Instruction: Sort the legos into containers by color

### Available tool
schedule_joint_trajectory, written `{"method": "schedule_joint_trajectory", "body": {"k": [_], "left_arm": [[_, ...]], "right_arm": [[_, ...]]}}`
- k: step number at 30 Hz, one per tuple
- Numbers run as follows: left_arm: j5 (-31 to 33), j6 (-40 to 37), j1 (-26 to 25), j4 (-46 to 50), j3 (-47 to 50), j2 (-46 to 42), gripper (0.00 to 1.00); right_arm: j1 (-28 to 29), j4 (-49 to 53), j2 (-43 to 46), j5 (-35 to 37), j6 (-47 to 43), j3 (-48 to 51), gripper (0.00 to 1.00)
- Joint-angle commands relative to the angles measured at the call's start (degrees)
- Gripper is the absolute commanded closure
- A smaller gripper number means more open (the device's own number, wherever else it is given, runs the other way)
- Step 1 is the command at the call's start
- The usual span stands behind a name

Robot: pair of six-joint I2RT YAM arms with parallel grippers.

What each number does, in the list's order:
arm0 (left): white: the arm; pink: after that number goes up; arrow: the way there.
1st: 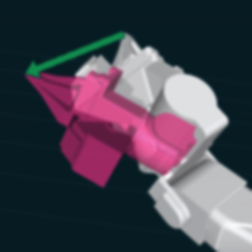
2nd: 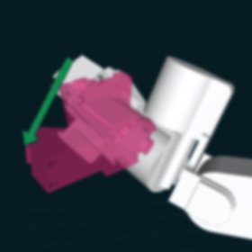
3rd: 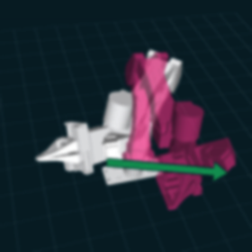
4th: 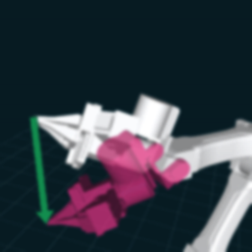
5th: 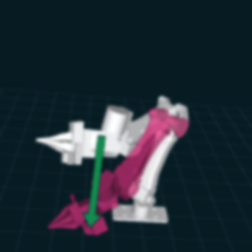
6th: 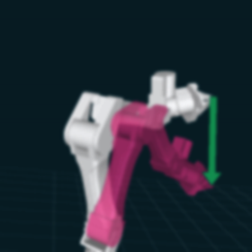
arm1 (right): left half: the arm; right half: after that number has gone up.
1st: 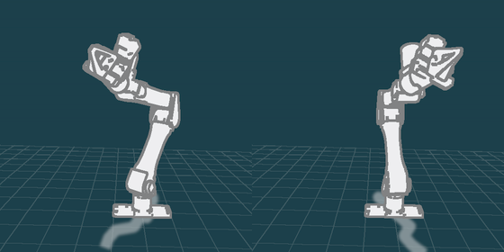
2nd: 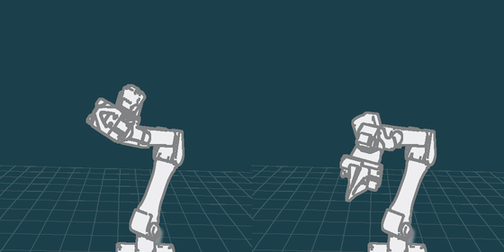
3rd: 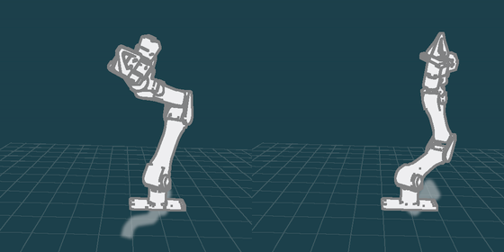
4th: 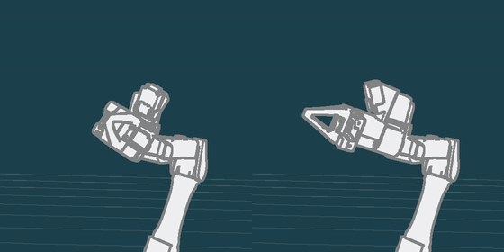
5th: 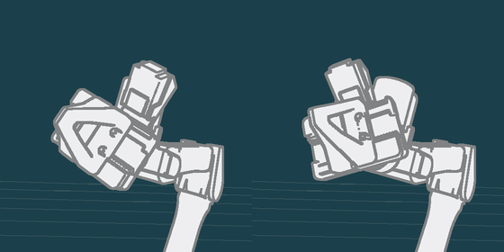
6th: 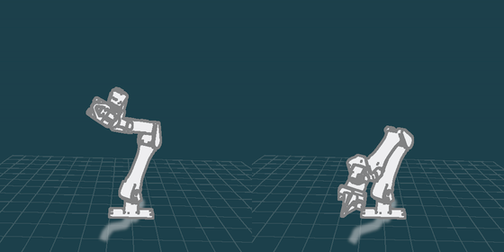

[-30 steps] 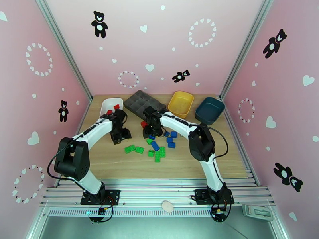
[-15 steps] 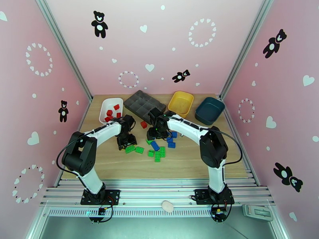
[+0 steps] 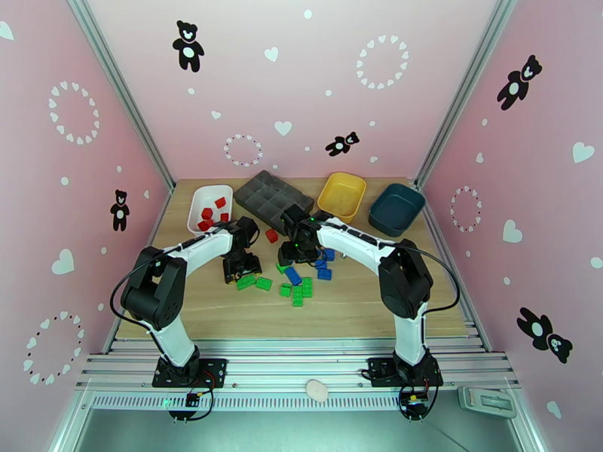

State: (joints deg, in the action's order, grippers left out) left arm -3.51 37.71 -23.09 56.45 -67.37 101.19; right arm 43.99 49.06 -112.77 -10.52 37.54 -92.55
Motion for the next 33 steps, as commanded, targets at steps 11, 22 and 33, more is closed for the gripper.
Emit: {"method": "schedule_joint_trajectory", "body": {"k": [11,22,33], "left_arm": [[3.0,-8.7,-0.4,2.9,-1.9,-3.2,0.28],[4.9,-10.1,-4.4,2.6,7.3,-9.9,0.29],[7.7,-6.9,-4.8,-0.4,8.6,-3.1,0.28]], "right_arm": [[0.3,-0.7,3.1,-0.1,0.7,0.9,0.38],[0.3,-2.4,4.4,-0.6,2.2,2.7,0.38],[0.3,-2.3,4.6,-1.3,2.6,2.4,0.38]]}}
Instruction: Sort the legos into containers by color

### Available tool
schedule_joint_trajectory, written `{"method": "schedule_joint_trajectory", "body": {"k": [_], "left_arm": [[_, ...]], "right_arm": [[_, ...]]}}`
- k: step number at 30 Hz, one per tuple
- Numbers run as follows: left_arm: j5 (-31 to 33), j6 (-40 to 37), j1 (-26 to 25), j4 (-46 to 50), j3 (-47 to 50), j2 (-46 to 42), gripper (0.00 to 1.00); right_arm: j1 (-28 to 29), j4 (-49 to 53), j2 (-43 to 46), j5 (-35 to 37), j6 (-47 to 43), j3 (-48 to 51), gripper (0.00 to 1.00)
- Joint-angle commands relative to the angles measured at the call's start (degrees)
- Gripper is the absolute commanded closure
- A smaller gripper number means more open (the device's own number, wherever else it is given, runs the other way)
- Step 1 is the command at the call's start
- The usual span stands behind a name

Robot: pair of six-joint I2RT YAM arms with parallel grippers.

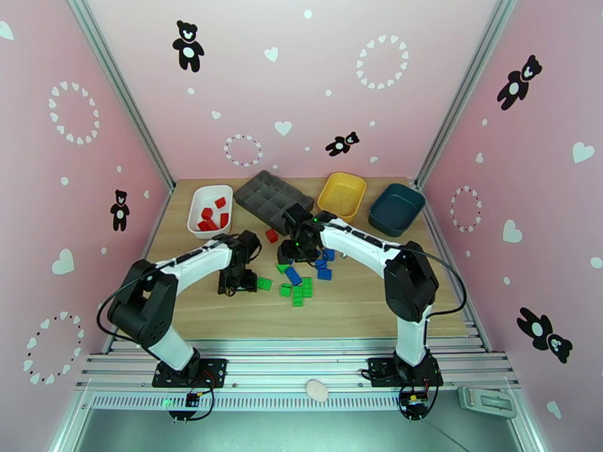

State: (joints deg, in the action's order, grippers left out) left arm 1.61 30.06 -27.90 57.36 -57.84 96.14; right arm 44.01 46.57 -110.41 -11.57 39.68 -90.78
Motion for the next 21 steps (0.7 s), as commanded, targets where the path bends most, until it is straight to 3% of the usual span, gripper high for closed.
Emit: {"method": "schedule_joint_trajectory", "body": {"k": [1,12,21], "left_arm": [[2.8,0.4,0.1,-1.3,-1.8,2.8,0.28],[3.9,-2.4,4.1,-0.1,-11.9,11.0,0.28],[-1.2,-4.2,4.0,-2.0,-12.1,11.6,0.40]], "right_arm": [[0.3,0.3,2.4,-0.1,0.5,0.6,0.38],[0.3,1.3,3.2,0.9,0.2,0.9,0.38],[0.1,1.3,3.2,1.0,0.3,0.9,0.38]]}}
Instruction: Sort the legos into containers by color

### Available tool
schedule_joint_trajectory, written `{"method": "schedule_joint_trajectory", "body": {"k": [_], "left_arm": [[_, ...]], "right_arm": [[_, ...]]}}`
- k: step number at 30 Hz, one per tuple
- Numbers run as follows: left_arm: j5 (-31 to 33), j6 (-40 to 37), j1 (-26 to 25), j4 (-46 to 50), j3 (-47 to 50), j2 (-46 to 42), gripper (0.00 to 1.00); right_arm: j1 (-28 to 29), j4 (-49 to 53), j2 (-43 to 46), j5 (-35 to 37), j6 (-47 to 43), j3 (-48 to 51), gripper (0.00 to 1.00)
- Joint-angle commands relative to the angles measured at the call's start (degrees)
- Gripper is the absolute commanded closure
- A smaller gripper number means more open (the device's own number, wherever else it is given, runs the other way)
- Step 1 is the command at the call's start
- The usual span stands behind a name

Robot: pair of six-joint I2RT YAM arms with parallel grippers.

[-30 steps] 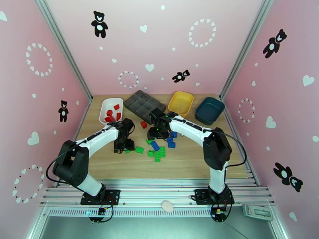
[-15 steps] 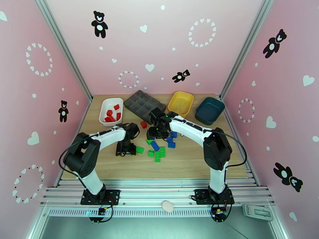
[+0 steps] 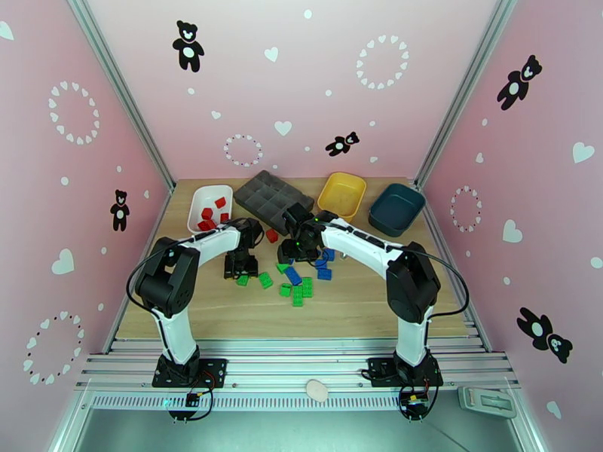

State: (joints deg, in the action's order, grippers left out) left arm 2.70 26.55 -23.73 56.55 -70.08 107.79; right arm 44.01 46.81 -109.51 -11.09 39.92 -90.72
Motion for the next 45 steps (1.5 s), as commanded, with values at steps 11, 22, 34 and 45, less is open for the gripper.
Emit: {"method": "schedule_joint_trajectory", "body": {"k": [11,22,34,45], "left_arm": [[-4.4,1.7,-1.2,-6.3,7.3,-4.5,0.51],[-9.5,2.3,-1.2,-8.8,7.6,-13.5,0.73],[-33.0,1.8,-2.4,-20.3,4.3,-23.0,0.77],[-37.7,0.4,-4.3,-18.9,0.1,-21.9,0.77]], "right_arm": [[0.1,0.4,2.2,-0.4,0.4,1.2,0.38],[-1.4,-1.5,4.7,-4.6,3.7,1.8,0.36],[-6.3,-10.8,7.2,-17.1,14.5,2.1,0.32],[-7.0,-15.1,6.6,-20.8,19.3,2.5,0.36]]}}
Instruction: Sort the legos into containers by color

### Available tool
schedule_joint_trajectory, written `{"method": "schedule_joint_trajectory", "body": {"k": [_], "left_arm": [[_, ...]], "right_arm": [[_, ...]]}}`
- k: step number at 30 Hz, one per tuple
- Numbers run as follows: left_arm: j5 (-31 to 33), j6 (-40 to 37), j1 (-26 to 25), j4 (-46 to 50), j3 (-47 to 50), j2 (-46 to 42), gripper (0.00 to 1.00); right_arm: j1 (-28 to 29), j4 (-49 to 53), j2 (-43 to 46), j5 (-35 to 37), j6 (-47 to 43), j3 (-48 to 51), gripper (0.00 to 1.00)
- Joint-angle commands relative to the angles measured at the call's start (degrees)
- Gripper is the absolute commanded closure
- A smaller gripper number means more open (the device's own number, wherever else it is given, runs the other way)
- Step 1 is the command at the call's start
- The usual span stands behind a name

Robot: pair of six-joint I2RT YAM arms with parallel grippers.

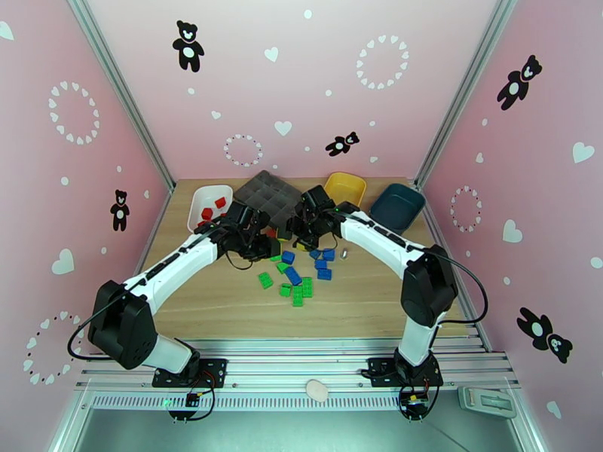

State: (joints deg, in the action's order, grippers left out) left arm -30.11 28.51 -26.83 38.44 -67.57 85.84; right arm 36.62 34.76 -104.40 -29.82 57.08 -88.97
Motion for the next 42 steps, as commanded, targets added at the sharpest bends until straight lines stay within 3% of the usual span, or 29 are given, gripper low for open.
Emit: {"method": "schedule_joint_trajectory", "body": {"k": [1,10,15,27,32,36,42], "left_arm": [[-5.1,-1.5,-1.3,-0.7,-2.8,0.2,0.77],[-8.2,-2.3,-1.8,0.3,-5.0,1.2,0.77],[-7.1,-1.7,-1.8,0.2,-4.5,1.0,0.77],[-3.6,2.4,-1.6,-2.1,-6.6,5.2,0.76],[-3.4,3.2,-1.6,-2.6,-8.2,7.6,0.75],[-3.2,3.7,-1.5,-2.9,-9.6,9.0,0.66],[-2.7,4.0,-1.6,-3.0,-11.6,10.2,0.39]], "right_arm": [[0.5,-3.3,1.4,-2.5,2.2,0.8,0.37],[1.3,-4.2,0.4,-4.0,2.6,1.1,0.40],[1.3,-4.9,0.3,-4.5,4.3,1.3,0.54],[1.2,-1.6,3.3,-3.0,3.3,4.0,0.57],[0.9,-1.9,2.9,-3.5,4.1,4.1,0.72],[0.1,-2.5,2.3,-3.9,5.1,3.6,0.79],[-2.3,-1.2,0.9,-4.0,4.4,1.7,0.81]]}}
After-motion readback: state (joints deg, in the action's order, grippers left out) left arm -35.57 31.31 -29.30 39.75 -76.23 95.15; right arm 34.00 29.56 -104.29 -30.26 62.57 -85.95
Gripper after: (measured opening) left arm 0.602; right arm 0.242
